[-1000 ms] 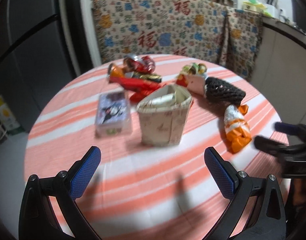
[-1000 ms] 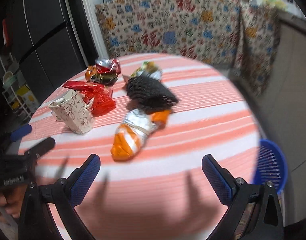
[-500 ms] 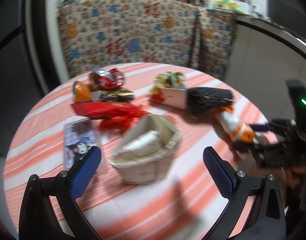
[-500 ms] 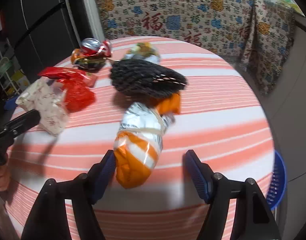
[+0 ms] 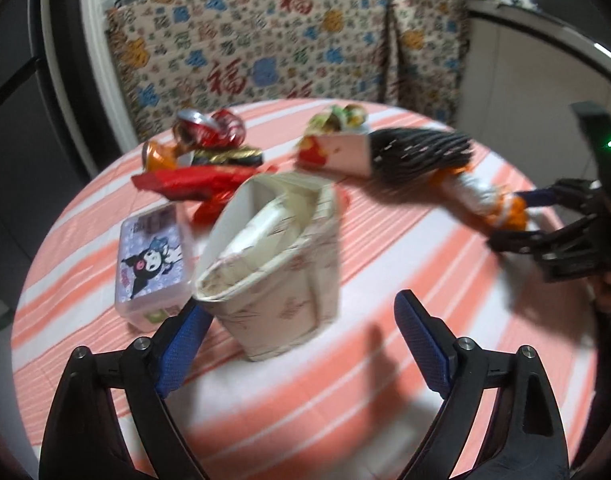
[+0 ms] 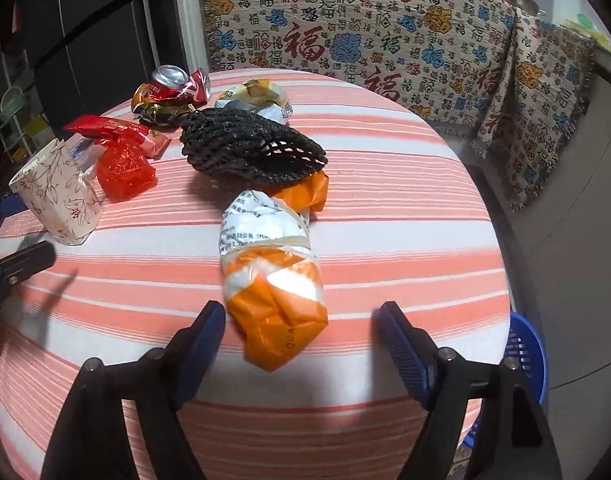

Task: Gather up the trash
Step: 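Grasp the paper cup with the left tool while the right tool grasps the orange-white wrapper, then carry both items over the blue basket and open both tools to drop them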

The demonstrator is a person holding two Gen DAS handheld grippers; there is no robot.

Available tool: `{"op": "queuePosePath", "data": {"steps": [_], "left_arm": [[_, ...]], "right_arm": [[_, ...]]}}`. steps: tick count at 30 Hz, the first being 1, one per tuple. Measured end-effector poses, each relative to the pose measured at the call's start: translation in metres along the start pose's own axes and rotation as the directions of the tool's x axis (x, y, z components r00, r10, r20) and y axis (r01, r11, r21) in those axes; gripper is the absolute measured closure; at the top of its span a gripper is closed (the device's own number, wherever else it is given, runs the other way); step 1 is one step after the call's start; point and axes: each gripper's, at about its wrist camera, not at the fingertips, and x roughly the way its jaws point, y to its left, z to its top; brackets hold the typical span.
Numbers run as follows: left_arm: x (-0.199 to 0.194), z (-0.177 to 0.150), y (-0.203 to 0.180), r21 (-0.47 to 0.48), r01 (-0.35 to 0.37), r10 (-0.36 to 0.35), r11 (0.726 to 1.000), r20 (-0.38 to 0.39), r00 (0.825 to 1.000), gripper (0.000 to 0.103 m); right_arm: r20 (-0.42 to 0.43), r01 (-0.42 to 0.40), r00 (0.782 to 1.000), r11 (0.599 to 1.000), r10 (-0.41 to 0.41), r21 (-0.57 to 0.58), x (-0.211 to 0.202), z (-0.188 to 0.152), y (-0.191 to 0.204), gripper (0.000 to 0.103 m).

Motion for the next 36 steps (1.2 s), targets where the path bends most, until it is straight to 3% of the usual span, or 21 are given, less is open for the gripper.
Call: {"op": "queuePosePath", "data": {"steps": [3,6,10,12,19,22,23,25,31,36], "left_arm": [[0.009,0.001,0.009,-0.038,0.019,-0.021,0.999,-0.035,0.999,0.026],[0.022,0.003,0.015,-0.072,-0.020,0.012,0.997,-0.099,0.995,0.035],[0.022,0.003,0.017,-0.100,-0.033,0.023,0.994,-0.094,0.995,0.042],[0.021,0.002,0.015,-0.091,-0.025,0.017,0.996,-0.087,0.996,0.055],[0.022,0.003,0.010,-0.081,-0.048,0.042,0.996,-0.082,0.996,0.057],[0.020,0.002,0.008,-0.081,-0.058,0.052,0.995,-0.079,0.996,0.059],[0.020,0.002,0.008,-0.080,-0.063,0.057,0.995,-0.077,0.995,0.060],[0.015,0.000,0.005,-0.080,-0.070,0.065,0.994,-0.064,0.996,0.061],[-0.015,0.000,-0.005,-0.119,-0.026,0.024,0.993,-0.023,0.999,0.062],[-0.039,0.017,-0.037,-0.084,0.026,-0.025,0.996,0.014,1.000,0.062]], "right_arm": [[0.007,-0.011,1.000,1.000,0.011,-0.013,0.004,0.001,-0.003,0.012],[0.016,-0.010,1.000,1.000,0.010,-0.007,0.008,0.004,-0.004,0.007],[0.006,-0.010,1.000,1.000,0.010,-0.002,0.011,0.007,-0.004,0.004],[0.005,-0.016,1.000,1.000,0.016,-0.005,0.013,0.008,-0.005,0.002],[-0.023,-0.015,1.000,1.000,0.014,-0.009,0.014,0.013,-0.005,0.002],[0.038,-0.027,0.999,1.000,0.027,-0.009,0.003,0.013,-0.002,0.002],[0.055,-0.031,0.998,0.999,0.032,-0.011,0.000,0.013,0.000,0.004],[0.065,-0.043,0.997,0.999,0.044,-0.013,-0.003,0.013,0.005,0.059],[0.061,-0.097,0.994,0.995,0.095,0.033,-0.020,0.012,0.002,0.058],[0.068,-0.151,0.987,0.988,0.148,0.044,-0.052,0.006,-0.007,0.058]]}}
